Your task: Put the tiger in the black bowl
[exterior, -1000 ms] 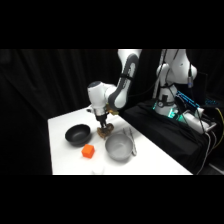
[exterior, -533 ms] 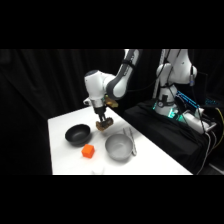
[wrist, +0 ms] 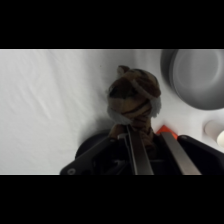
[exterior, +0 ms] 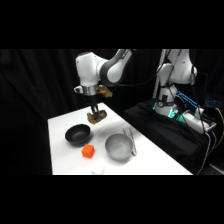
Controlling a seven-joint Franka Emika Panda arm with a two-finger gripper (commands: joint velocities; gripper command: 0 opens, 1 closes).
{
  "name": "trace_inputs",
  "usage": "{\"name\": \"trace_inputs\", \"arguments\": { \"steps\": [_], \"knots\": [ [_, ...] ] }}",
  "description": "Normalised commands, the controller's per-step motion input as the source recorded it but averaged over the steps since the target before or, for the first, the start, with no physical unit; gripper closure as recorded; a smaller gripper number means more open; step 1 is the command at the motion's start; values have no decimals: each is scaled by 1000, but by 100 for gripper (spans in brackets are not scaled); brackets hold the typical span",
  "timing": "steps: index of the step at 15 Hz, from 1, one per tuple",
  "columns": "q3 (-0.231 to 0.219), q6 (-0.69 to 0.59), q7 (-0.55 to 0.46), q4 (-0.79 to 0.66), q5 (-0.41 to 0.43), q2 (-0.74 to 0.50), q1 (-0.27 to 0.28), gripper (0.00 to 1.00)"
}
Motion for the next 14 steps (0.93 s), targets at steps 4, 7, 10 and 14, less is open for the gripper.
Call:
{"name": "trace_inputs", "arguments": {
  "steps": [4, 7, 10, 14],
  "knots": [
    [-29, -209, 2, 457, -17, 210, -5, 92],
    [-9, -107, -20, 486, 17, 329, -19, 92],
    [8, -47, -13, 542, 27, 449, -21, 92],
    [7, -56, 0, 548, 2, 430, -21, 92]
  ]
}}
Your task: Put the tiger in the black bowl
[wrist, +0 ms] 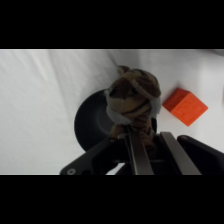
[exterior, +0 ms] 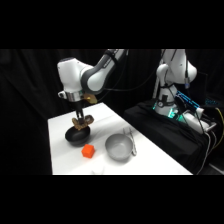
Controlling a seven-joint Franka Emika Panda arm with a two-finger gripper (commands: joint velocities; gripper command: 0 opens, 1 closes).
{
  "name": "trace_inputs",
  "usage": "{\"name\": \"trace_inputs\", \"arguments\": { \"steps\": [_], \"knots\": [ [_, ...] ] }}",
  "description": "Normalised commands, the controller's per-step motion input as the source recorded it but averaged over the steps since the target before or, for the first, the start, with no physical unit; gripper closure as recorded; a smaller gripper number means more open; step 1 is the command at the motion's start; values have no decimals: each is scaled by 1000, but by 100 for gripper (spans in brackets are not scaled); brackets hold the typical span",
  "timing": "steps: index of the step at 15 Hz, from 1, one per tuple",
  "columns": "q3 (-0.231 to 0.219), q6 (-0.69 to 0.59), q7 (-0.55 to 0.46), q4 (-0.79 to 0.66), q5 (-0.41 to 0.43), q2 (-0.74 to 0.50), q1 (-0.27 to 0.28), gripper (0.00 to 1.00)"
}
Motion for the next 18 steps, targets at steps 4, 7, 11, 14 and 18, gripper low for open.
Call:
{"name": "trace_inputs", "arguments": {
  "steps": [4, 7, 11, 14, 18],
  "knots": [
    [-13, -78, -2, 524, -19, 340, -44, 92],
    [-18, -129, -16, 497, -12, 290, -73, 92],
    [-8, -152, -20, 422, -8, 239, -65, 92],
    [18, -148, -24, 317, 1, 186, -33, 53],
    [22, -163, -29, 249, 4, 116, -30, 19]
  ]
}}
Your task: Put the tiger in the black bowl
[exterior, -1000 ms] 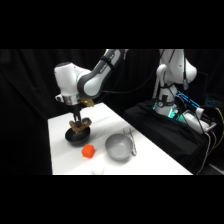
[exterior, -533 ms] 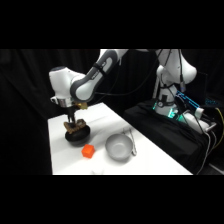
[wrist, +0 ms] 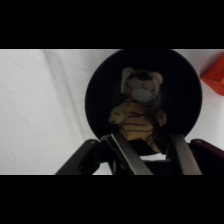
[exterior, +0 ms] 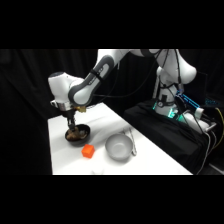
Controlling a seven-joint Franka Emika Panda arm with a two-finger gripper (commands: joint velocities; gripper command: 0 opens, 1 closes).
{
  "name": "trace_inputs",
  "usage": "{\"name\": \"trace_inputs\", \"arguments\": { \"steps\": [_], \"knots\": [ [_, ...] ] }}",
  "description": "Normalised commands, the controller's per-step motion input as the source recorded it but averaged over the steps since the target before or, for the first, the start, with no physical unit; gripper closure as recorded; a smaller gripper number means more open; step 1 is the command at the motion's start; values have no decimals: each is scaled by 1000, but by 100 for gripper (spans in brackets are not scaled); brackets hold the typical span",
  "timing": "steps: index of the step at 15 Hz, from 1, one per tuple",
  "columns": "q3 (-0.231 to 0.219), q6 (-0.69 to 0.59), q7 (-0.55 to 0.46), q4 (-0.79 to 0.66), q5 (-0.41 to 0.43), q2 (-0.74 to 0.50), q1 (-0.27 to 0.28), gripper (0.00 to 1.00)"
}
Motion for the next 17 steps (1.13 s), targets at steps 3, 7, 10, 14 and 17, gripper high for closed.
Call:
{"name": "trace_inputs", "arguments": {
  "steps": [3, 7, 10, 14, 17],
  "knots": [
    [1, -269, -41, 142, -12, -85, -34, 0],
    [-3, -375, -51, 65, -32, -253, -24, 0],
    [37, -374, -90, -29, -13, -312, -21, 0],
    [41, -245, -95, -171, 0, -376, -19, 0],
    [40, -158, -93, -220, 13, -327, -21, 0]
  ]
}}
